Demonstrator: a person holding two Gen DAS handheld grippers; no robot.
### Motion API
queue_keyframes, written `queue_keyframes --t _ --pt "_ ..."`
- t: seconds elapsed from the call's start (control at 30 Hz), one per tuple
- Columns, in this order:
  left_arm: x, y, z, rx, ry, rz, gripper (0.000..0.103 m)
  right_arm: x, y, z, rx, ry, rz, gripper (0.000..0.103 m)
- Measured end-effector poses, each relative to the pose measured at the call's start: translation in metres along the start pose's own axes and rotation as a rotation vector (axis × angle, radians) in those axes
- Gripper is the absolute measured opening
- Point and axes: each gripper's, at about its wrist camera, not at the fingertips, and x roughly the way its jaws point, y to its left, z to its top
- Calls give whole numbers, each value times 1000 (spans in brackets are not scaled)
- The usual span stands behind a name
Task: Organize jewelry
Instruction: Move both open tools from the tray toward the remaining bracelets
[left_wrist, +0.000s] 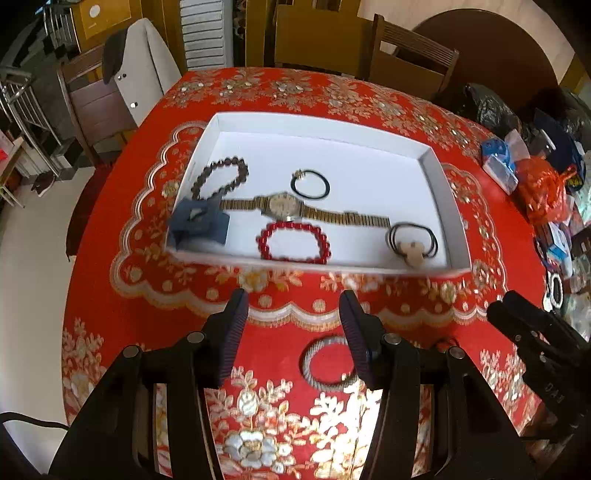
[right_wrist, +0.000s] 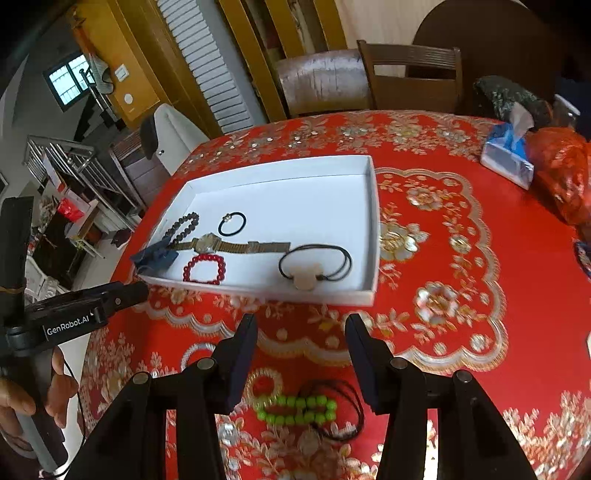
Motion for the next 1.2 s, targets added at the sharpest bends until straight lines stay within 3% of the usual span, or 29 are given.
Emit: queue_keyframes --t 0.17,0.47,0.77,1.2 --pt "-1 15 -22 -38 26 -16 51 -10 -12 -25 3 15 -56 48" --pt "8 26 -62 -69 87 -22 51 -2 -15 -72 39 79 -40 48" --pt "-3 19 -74 -40 67 -11 51 -9 13 -72 -7 61 -9 48" --pt "-8 14 -76 -43 55 1 51 -5 18 -67 -24 77 1 48"
